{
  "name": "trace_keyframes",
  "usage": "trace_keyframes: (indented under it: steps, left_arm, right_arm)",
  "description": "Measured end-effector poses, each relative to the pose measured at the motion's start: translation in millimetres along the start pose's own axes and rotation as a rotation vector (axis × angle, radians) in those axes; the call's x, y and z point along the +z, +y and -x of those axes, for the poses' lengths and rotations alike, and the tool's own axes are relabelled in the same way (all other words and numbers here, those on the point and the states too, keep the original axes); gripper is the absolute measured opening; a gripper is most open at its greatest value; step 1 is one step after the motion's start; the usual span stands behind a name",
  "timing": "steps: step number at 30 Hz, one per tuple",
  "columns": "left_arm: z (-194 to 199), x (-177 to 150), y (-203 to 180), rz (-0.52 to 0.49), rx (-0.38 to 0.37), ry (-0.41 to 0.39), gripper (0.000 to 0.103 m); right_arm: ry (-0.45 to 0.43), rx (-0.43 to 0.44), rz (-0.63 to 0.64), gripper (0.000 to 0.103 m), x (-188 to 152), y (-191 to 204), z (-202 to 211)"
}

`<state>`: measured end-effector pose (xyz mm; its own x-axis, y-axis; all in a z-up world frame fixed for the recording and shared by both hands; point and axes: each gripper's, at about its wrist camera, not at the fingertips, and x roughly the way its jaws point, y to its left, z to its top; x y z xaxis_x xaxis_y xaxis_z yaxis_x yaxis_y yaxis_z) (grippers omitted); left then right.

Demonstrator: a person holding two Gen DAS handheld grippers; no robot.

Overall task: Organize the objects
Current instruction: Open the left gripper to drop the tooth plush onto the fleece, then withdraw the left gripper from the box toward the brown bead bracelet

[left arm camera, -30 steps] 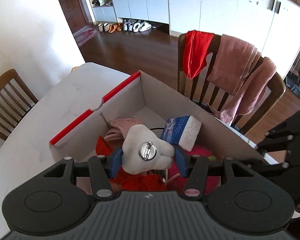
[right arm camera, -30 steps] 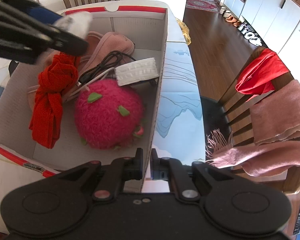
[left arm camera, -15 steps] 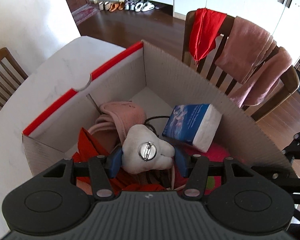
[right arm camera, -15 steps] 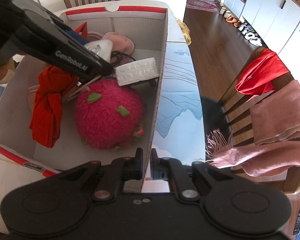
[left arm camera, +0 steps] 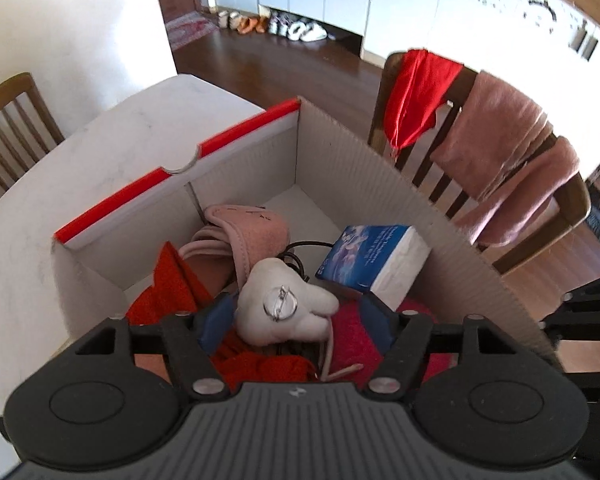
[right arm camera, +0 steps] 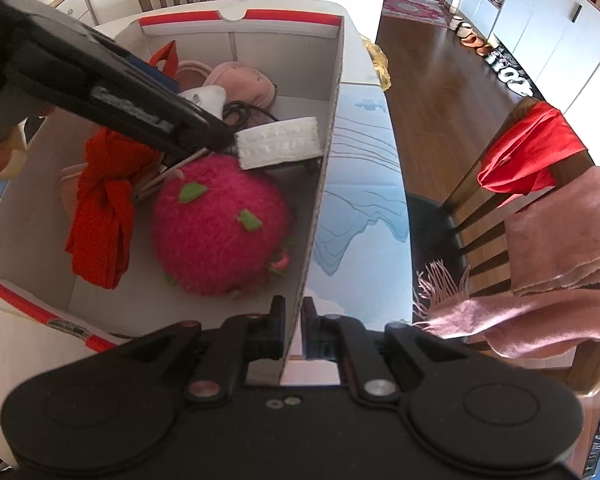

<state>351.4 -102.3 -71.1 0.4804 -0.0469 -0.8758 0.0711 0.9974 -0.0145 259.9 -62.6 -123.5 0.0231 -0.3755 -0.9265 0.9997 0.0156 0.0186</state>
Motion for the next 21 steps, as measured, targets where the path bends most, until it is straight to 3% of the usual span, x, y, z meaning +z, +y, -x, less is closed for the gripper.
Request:
trace_keyframes:
  steps: [4,7,12,17,21]
  left_arm:
    - [31.5,-11.2,4.2,0.050,0.015,-0.050,0.070]
    - [59.8,-23.8,11.9,0.074,0.048,-0.084,0.077]
    - [101.3,-55.9,43.3,0.128,0.098,-0.126,0.077]
    - [124.1,-103.7,81.8,0.166,0.182,-0.128,0.082]
    - [127.0,-144.1,107.5,0.206,0.182,-0.100,0.085]
  right_arm:
    - [0.002,0.014,0.013,0.008,-0.1,-2.2,-0.1]
    - [0.007,0.021,0.022,0.008,0.6,-3.3,0.2]
    - [0.014,0.024,0.028,0.008,1.7,-2.7,-0.7]
    - [0.037,0.017,-0.004,0.007,2.8,-3.9,-3.3]
    - [0.052,-0.006,0.000,0.008,3.5,-0.2,-5.8]
